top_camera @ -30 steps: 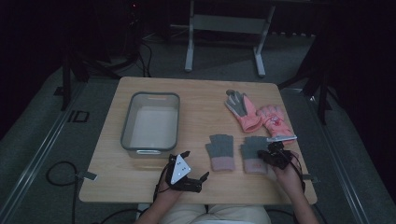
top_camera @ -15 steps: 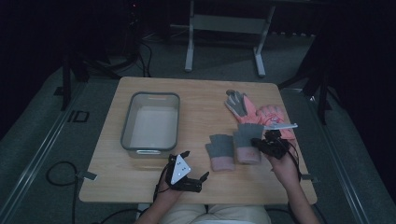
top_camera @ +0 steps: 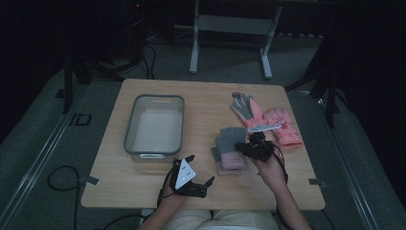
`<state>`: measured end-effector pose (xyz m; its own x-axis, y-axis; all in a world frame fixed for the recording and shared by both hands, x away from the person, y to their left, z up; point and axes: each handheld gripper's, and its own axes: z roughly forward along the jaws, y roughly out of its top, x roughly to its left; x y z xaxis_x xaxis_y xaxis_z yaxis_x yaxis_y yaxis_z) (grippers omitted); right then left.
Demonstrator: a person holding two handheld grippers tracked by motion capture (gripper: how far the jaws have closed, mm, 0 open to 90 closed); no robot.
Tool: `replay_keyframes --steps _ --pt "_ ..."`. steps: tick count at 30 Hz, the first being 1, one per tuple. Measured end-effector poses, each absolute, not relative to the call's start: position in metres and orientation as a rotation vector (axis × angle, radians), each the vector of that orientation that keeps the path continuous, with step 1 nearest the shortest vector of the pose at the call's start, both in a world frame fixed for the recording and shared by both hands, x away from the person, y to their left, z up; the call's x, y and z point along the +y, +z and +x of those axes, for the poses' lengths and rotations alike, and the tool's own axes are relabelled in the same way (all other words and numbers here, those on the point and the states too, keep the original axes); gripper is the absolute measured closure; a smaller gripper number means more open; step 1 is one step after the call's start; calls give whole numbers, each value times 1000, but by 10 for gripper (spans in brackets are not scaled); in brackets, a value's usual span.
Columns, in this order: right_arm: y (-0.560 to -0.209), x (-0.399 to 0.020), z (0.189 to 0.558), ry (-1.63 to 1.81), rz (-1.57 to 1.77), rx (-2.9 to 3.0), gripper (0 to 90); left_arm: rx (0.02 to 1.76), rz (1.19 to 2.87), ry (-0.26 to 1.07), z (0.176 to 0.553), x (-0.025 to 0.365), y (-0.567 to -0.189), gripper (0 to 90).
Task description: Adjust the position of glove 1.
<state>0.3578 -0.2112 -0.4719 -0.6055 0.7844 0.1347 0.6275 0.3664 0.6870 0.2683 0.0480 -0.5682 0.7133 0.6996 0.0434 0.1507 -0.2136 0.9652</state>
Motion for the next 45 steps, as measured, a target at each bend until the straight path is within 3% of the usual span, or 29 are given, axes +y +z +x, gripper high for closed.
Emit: replay_keyframes --steps 33,37,45 --pt "-528 -200 374 958 1371 2492 843 691 1748 570 270 48 -568 0" --pt "-531 -199 374 944 1342 2491 829 753 1754 597 272 46 -568 0" --pt "-512 -210 369 998 1316 2468 661 802 1771 535 277 46 -563 0"
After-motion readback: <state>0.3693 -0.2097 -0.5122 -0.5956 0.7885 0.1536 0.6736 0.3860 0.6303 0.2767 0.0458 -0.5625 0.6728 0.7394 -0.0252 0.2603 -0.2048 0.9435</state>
